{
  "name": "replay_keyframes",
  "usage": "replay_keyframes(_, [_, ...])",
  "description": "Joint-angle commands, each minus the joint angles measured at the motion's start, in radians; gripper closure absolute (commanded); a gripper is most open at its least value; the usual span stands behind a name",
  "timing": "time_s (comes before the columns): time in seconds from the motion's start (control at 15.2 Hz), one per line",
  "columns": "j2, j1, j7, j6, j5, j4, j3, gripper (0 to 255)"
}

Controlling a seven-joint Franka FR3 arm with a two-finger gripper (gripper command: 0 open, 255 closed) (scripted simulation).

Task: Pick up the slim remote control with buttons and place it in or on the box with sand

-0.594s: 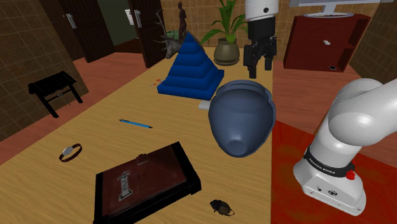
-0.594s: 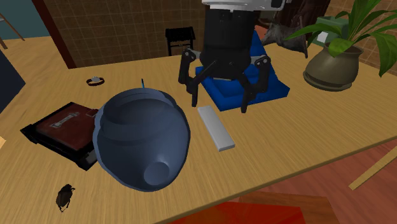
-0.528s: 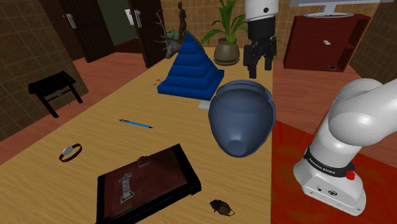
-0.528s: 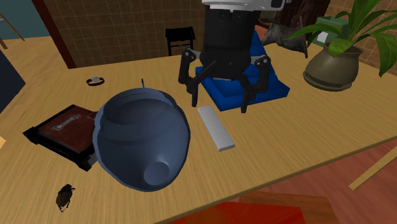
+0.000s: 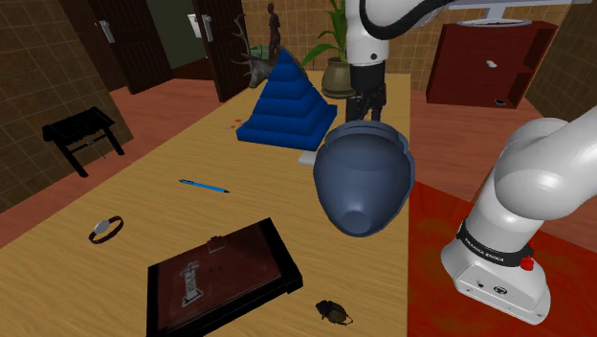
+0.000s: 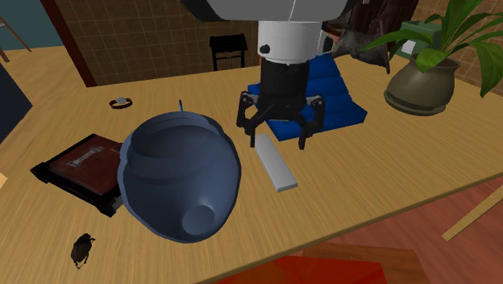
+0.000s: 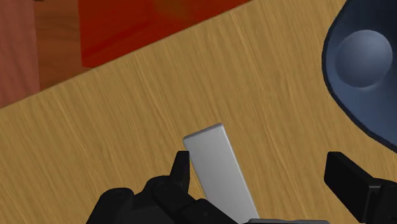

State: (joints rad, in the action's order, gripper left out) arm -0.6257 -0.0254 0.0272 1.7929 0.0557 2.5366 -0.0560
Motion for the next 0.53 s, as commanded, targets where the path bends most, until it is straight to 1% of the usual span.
replay_keyframes(0.0, [0.049, -0.003, -0.032, 0.096, -0.012, 0.023, 0.002, 0])
replay_keyframes(0.46, [0.28, -0.011, -0.121, 0.403, -0.049, 0.024, 0.001, 0])
